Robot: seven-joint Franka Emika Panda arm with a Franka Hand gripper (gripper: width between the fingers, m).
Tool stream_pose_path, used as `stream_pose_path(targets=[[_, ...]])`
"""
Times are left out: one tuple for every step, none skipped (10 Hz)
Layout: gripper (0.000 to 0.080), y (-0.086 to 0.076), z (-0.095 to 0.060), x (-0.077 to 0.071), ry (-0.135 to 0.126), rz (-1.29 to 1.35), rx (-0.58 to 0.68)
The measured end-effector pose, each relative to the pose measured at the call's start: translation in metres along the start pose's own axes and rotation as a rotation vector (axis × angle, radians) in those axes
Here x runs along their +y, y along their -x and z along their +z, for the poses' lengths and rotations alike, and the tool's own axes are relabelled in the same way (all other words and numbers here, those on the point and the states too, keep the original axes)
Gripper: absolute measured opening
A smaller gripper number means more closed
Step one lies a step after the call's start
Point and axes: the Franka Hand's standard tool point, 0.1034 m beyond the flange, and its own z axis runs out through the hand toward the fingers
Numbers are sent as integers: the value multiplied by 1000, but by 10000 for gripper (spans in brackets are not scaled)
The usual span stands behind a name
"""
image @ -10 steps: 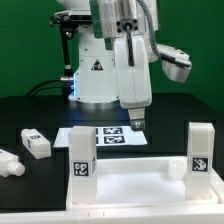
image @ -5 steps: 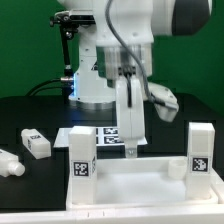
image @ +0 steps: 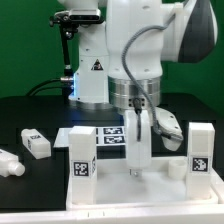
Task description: Assemble desk
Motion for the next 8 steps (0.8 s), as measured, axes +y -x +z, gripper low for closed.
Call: stream_pose_path(targets=[[607,-2,0,-1,-2,-5,1],[451,-1,0,0,-1,-6,1],[451,-1,0,0,-1,-6,1],[257,-1,0,0,-1,-6,1],[92,-1,0,0,-1,-6,1],[92,-1,0,-1,-3,-9,1],[60,-1,-1,-1,-5,-9,1],[60,-1,-1,-1,-5,-9,1]])
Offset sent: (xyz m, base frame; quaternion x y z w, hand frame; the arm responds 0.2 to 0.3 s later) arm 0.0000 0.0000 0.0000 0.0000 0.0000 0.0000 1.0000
